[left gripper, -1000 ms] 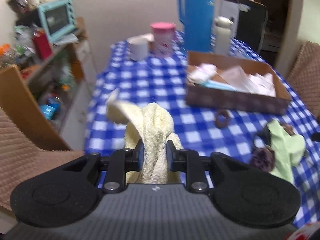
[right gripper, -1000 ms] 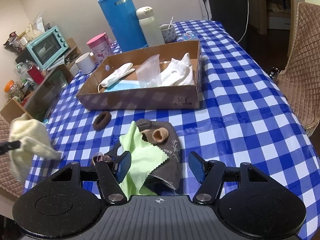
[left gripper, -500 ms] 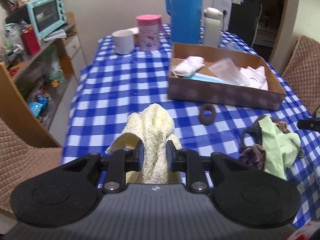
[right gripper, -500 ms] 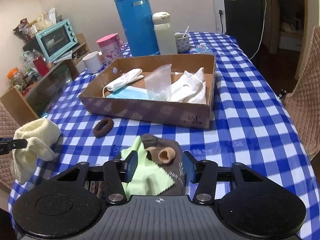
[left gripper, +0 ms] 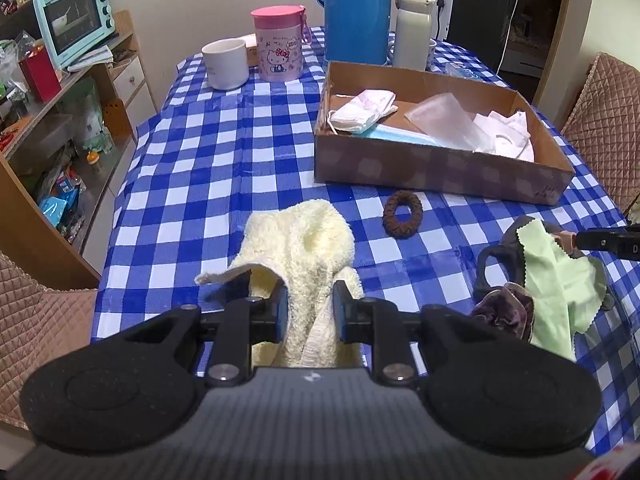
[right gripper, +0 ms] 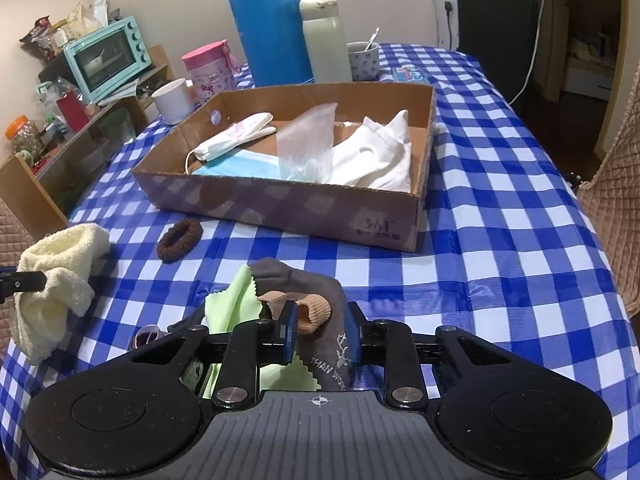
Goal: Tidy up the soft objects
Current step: 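Grasp the tan finger sleeve lying on the grey cap with the right tool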
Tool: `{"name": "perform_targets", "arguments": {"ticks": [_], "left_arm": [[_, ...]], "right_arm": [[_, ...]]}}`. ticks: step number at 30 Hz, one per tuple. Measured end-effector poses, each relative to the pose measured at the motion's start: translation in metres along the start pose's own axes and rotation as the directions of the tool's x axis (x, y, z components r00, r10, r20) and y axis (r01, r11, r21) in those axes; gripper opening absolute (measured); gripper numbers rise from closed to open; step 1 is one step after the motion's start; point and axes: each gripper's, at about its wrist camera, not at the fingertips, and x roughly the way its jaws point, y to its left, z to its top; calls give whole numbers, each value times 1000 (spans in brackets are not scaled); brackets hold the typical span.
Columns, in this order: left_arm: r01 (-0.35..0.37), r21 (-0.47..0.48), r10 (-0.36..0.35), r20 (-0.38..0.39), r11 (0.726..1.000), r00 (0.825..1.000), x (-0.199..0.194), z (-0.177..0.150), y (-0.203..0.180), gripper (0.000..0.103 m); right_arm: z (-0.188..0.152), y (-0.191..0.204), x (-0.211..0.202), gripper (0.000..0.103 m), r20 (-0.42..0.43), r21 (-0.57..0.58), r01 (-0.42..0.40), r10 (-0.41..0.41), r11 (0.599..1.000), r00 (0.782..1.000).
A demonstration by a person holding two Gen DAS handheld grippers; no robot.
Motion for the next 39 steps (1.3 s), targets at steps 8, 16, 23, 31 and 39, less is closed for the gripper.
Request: {"name": "perform_targets", "arguments": {"ticks": [8, 16, 23, 31, 39], "left_arm": [[12, 7, -11, -21, 1000, 1000, 9, 2, -5, 21], [13, 7, -13, -23, 1000, 1000, 11, 2, -5, 21], [20, 5, -20, -29, 1000, 999, 13, 3, -6, 21], [19, 2, -19, -30, 1000, 999, 14, 4, -6, 21], [19, -3, -19, -32, 1000, 999, 15, 4, -5, 21]], "right_arm": [[-1, 2, 15, 0, 0, -21, -33, 33, 999, 999], [2, -3, 4, 0, 31, 7, -29, 29, 1000, 999], [0, 1, 3, 23, -21, -116, -1, -2, 993, 1000], [-12, 30, 19, 49, -62, -274, -7, -10, 962, 998], [-8, 40, 24, 65, -18, -280, 11, -16, 960, 1000]]}}
